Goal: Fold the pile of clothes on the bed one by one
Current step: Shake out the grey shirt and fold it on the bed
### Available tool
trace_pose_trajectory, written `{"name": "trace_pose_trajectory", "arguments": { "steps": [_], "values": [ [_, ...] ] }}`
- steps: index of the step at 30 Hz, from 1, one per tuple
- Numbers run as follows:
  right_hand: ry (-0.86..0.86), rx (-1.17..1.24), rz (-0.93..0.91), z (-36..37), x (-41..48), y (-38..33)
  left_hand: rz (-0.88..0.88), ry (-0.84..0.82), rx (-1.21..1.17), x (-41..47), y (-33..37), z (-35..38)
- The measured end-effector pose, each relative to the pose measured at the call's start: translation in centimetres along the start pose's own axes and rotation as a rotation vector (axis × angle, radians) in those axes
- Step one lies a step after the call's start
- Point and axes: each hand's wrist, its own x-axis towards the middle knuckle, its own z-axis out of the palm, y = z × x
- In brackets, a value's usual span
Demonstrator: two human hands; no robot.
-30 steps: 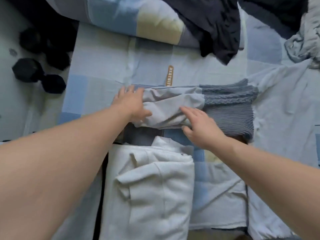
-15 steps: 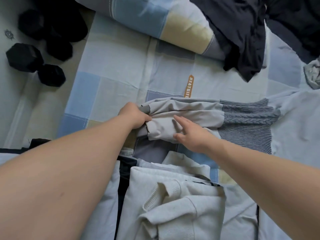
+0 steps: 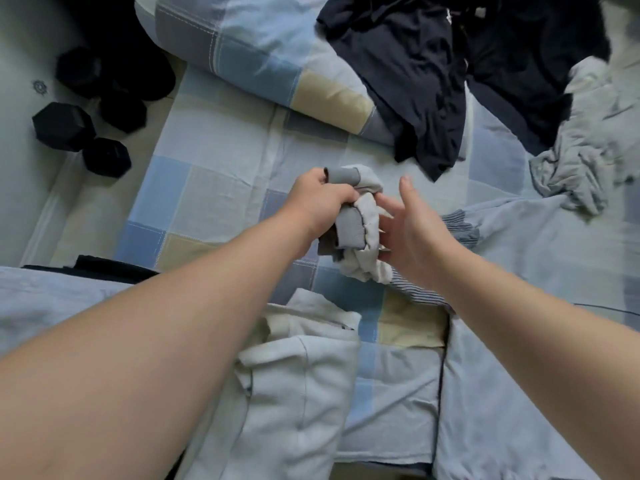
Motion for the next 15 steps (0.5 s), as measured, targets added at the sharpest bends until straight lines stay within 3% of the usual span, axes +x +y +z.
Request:
{"name": "trace_pose_trajectory", "arguments": {
  "steps": [7,15],
  "values": [
    [0.03,0.175,-0.037,-10.8,-8.2,-1.8,0.017,-0.089,-0.04,-5.6,1.8,14.0],
    [0.03,0.411,-0.064,-30.4,-14.9,0.8,0.035,-0.14,0.029,-9.8,-2.1,35.1]
  ]
}}
